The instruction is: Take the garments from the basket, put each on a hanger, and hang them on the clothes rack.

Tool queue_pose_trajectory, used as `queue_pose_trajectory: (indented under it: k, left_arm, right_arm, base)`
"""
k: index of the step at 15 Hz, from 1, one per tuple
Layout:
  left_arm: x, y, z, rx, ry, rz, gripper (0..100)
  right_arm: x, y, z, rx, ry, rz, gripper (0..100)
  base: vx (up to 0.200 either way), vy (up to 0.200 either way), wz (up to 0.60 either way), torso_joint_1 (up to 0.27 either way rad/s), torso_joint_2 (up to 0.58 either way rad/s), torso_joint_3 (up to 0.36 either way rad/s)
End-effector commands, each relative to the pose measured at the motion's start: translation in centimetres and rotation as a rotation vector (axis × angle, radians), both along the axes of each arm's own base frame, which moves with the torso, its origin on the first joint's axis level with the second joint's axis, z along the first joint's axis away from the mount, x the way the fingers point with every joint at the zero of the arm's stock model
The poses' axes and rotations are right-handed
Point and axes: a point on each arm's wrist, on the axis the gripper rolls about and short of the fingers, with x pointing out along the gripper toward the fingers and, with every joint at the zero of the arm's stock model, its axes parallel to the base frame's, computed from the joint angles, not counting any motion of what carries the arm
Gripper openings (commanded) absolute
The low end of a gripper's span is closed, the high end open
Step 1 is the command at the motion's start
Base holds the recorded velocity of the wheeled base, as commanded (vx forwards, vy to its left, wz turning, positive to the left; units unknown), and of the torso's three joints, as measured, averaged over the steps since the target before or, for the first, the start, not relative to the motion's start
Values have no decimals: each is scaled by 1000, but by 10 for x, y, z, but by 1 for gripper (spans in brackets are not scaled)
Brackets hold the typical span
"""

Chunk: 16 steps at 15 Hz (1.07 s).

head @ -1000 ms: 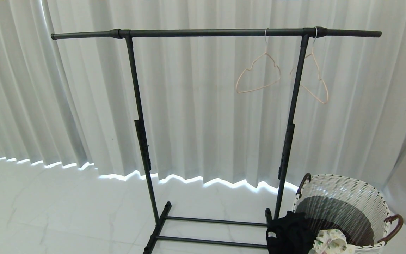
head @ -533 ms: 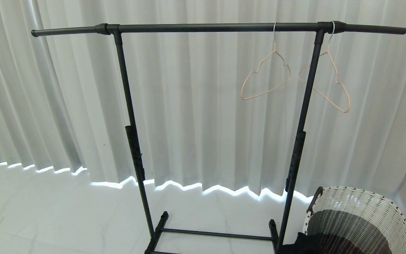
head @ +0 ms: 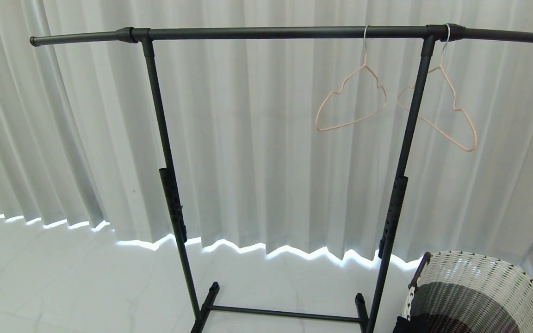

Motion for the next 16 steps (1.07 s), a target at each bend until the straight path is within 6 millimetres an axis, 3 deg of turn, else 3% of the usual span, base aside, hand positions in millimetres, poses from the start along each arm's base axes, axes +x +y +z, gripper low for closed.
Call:
queue_pose_trajectory:
  k: [1, 4, 5, 7, 9, 11, 13, 16]
  left_arm:
    - [0, 0, 0, 6, -1, 1, 100]
    - [0, 0, 0, 9, -1, -1, 100]
    - [0, 0, 0, 9, -1, -1, 100]
    - [0, 0, 0, 13, -1, -1, 100]
    - [0, 0, 0, 14, -1, -1, 100]
    - [0, 0, 0, 11, -1, -1, 100]
    - [0, 0, 0, 11, -1, -1, 100]
    - [0, 0, 0, 9, -1, -1, 100]
  right_arm:
    - [-1, 0, 4, 6, -32, 3, 100]
    - [-12, -2, 50, 3, -79, 68, 100]
    - [-2, -1, 66, -40, -5, 148, 100]
    - [38, 5, 78, -175, 249, 186, 100]
    - [85, 14, 70, -324, 519, 213, 100]
    - [128, 20, 50, -474, 745, 250, 100]
    - [172, 28, 29, -597, 792, 310, 100]
    - [198, 32, -1, -745, 889, 408, 100]
  base:
    - [0, 0, 0, 0, 0, 0]
    - [0, 0, 0, 0, 0, 0]
    - [-200, 0, 0, -2, -2, 2]
    - [-200, 0, 0, 10, 7, 0]
    - [0, 0, 0, 0, 0, 0]
    - [0, 0, 0, 0, 0, 0]
    - [0, 0, 0, 0, 0, 0]
    - [0, 0, 0, 0, 0, 0]
